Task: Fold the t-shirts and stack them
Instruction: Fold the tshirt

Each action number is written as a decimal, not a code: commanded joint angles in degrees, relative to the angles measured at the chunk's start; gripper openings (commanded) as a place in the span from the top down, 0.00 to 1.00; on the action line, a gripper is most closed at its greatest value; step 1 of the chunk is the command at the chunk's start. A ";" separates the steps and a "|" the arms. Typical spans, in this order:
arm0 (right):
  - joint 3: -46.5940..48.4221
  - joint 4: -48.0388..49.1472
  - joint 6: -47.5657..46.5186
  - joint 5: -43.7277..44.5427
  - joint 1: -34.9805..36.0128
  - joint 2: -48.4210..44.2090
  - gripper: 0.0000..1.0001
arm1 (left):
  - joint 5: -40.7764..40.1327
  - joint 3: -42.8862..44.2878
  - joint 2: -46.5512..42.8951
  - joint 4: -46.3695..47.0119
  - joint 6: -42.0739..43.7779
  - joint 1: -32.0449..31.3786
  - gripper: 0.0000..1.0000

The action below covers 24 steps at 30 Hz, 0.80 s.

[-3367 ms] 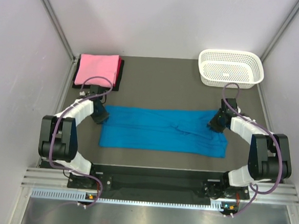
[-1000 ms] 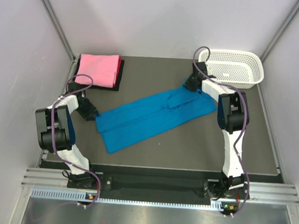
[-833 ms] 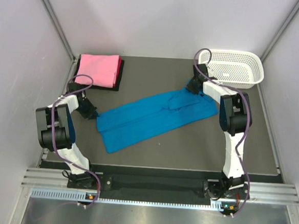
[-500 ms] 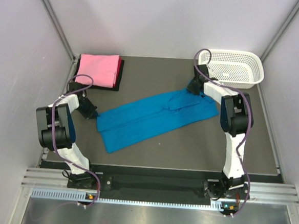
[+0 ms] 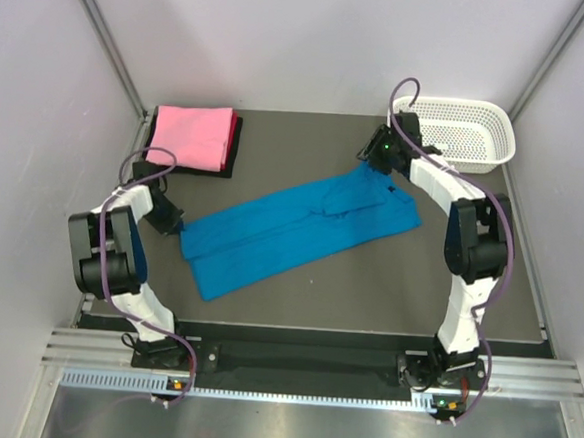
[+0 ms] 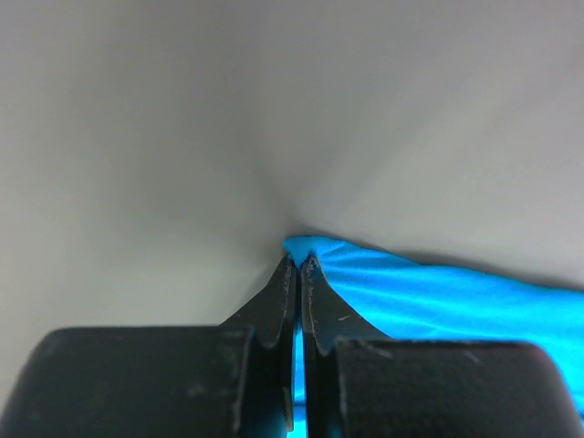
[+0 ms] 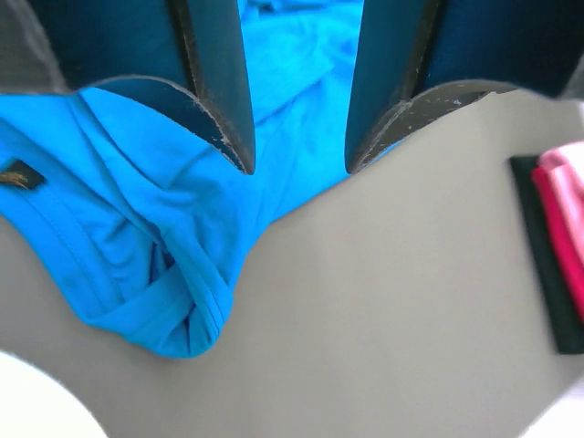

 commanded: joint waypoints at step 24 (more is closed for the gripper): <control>-41.32 9.82 -3.31 2.96 -1.29 -31.34 0.49 | -6.20 1.81 -13.19 -12.91 1.20 9.85 0.25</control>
